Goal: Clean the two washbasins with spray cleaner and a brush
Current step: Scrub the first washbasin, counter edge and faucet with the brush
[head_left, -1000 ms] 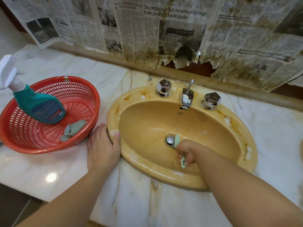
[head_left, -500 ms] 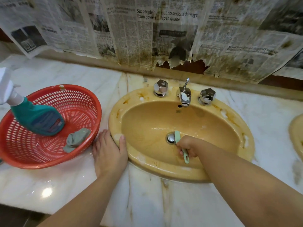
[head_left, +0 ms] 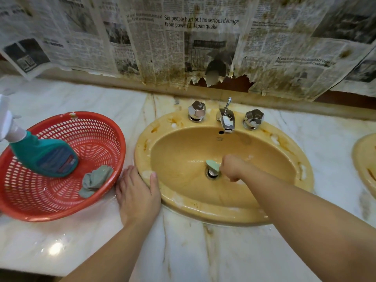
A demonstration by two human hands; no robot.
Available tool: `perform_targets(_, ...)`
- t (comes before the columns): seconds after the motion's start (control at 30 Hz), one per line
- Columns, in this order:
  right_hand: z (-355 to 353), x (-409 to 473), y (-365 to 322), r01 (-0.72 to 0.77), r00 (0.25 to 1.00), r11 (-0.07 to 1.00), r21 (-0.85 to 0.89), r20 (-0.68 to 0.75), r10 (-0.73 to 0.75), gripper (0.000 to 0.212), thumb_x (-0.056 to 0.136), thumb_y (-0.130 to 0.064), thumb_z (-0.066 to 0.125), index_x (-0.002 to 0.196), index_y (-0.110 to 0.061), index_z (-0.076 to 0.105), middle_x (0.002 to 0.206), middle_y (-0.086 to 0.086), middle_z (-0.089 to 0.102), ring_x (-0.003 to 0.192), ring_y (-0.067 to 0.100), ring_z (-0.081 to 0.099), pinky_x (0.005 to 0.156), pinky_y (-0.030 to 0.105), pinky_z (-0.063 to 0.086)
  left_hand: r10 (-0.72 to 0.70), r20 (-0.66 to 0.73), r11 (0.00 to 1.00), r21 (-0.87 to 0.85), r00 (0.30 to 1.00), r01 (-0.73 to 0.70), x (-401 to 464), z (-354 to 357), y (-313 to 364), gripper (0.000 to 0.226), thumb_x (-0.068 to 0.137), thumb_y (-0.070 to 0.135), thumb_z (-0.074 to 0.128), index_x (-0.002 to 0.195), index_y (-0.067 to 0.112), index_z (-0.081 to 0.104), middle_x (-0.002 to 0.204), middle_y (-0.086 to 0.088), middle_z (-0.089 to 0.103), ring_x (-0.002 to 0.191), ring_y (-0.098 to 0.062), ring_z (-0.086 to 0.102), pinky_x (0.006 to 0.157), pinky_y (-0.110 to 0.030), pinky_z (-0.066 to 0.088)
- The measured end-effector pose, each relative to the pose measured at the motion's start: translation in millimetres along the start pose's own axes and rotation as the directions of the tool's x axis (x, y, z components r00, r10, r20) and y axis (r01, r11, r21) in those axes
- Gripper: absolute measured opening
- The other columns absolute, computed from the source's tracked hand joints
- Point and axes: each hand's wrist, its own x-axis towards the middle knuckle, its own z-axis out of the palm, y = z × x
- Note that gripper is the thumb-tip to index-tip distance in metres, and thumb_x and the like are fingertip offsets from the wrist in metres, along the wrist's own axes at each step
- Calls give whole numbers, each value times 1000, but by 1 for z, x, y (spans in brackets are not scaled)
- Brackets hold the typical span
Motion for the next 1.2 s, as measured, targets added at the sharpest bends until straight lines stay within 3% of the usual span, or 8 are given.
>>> perform_targets(0.07, -4, 2, -1, -11, 1000, 1000, 16, -1, 11, 13, 95, -14, 57, 102, -5, 63, 83, 14, 71, 56, 24, 73, 50, 29, 55, -2, 0, 1000, 3, 1000, 2, 0, 1, -1, 62, 101, 53, 40, 147, 11, 38, 153, -11, 42, 146, -29, 32, 123, -49, 22)
perform_targets(0.17, 10, 0, 1, -27, 1000, 986, 164, 18, 24, 23, 85, -22, 70, 93, 0, 69, 56, 7, 70, 43, 15, 66, 43, 21, 45, 0, -1, 1000, 3, 1000, 0, 1, 1, -2, 62, 101, 54, 39, 147, 12, 38, 154, -10, 42, 146, -28, 32, 123, -50, 22)
perform_targets(0.27, 35, -4, 4, -42, 995, 953, 298, 94, 15, 33, 88, -29, 72, 104, -1, 64, 55, 5, 70, 45, 15, 63, 43, 21, 42, 0, 0, 1000, 1, 1000, 0, 1, 1, -1, 63, 100, 56, 39, 146, 14, 38, 153, -9, 43, 145, -28, 33, 122, -50, 24)
perform_targets(0.47, 11, 14, 14, 126, 984, 992, 1, -129, -124, 17, 94, -33, 60, 103, -19, 65, 88, 4, 69, 80, 23, 67, 65, 33, 53, -8, -4, 1000, -13, 1000, 8, 1, 0, 0, 67, 99, 59, 39, 147, 13, 37, 153, -9, 43, 145, -28, 33, 122, -50, 24)
perform_targets(0.6, 4, 19, 22, 218, 976, 970, -104, -1, -219, 12, 92, -29, 63, 98, -20, 69, 94, 4, 70, 88, 25, 66, 70, 34, 53, -10, 0, 1000, -20, 1000, 10, -1, -3, 0, 67, 100, 58, 41, 149, 13, 36, 154, -9, 43, 146, -27, 32, 123, -49, 22)
perform_targets(0.77, -1, 19, 25, 282, 948, 927, -249, -78, -309, 12, 95, -27, 58, 99, -24, 68, 98, 3, 63, 86, 23, 60, 54, 30, 34, -16, -13, 1000, -21, 1000, 16, -3, -6, 6, 64, 100, 56, 42, 148, 15, 38, 151, -8, 45, 144, -28, 35, 123, -49, 23)
perform_targets(0.93, -10, 25, 9, 374, 897, 791, -485, -28, -441, 14, 90, -14, 58, 96, -23, 66, 90, 1, 59, 79, 23, 60, 59, 32, 47, -25, -33, 1000, -18, 999, 24, -2, -4, 8, 59, 100, 54, 43, 145, 15, 41, 145, -8, 50, 139, -28, 40, 120, -50, 27)
perform_targets(1.2, -15, 38, 8, 434, 886, 760, -484, 75, -458, 6, 87, -20, 65, 91, -24, 67, 91, 1, 63, 78, 21, 62, 67, 37, 58, -22, -61, 1000, -10, 998, 21, -3, -2, 7, 54, 101, 51, 45, 142, 16, 44, 139, -7, 54, 134, -28, 44, 116, -50, 33)
